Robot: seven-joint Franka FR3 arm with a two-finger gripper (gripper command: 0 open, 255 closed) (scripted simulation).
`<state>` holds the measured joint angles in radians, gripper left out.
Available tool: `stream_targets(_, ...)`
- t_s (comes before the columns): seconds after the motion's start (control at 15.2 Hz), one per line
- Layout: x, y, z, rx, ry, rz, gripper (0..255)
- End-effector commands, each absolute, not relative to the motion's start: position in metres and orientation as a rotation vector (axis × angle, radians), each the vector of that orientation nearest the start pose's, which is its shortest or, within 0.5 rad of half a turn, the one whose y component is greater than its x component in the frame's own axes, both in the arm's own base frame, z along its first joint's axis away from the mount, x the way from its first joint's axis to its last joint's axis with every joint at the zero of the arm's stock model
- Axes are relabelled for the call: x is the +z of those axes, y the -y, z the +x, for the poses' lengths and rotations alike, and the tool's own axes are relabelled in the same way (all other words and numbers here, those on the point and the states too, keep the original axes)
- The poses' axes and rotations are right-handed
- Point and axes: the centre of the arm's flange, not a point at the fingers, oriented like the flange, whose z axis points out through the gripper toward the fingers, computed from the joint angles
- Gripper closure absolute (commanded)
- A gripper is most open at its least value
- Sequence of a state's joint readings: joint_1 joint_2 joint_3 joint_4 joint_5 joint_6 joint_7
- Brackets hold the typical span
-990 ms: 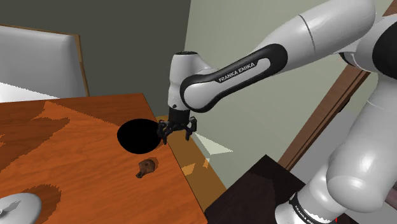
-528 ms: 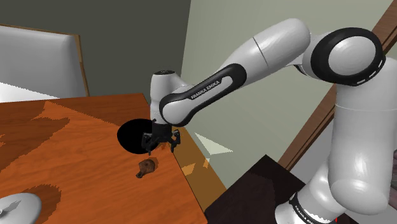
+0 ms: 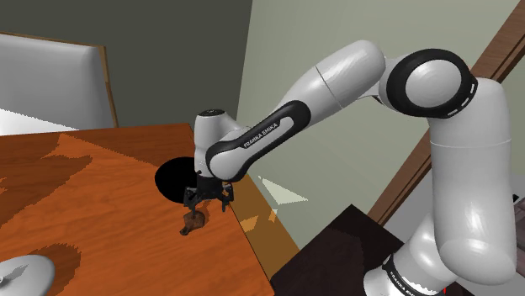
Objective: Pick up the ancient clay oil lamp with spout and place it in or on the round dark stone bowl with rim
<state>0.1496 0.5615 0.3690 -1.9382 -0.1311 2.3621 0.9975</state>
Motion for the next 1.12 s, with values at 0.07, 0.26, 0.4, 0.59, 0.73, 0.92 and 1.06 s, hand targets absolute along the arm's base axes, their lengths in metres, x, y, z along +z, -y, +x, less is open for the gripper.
stream_targets(0.07, 0.1944, -0.2958, 0.5329, 0.222, -0.655, -3.050, 0)
stream_targets(0.26, 0.1944, -0.2958, 0.5329, 0.222, -0.655, -3.050, 0)
stream_targets(0.4, 0.1944, -0.2958, 0.5329, 0.222, -0.655, -3.050, 0)
stream_targets(0.59, 0.1945, -0.2959, 0.5330, 0.222, -0.655, -3.050, 255)
stream_targets(0.73, 0.1939, -0.2977, 0.5354, 0.223, -0.655, -3.050, 255)
stream_targets(0.92, 0.1951, -0.2914, 0.5315, 0.223, -0.655, -3.049, 255)
stream_targets(1.06, 0.1923, -0.2917, 0.5311, 0.223, -0.655, -3.050, 255)
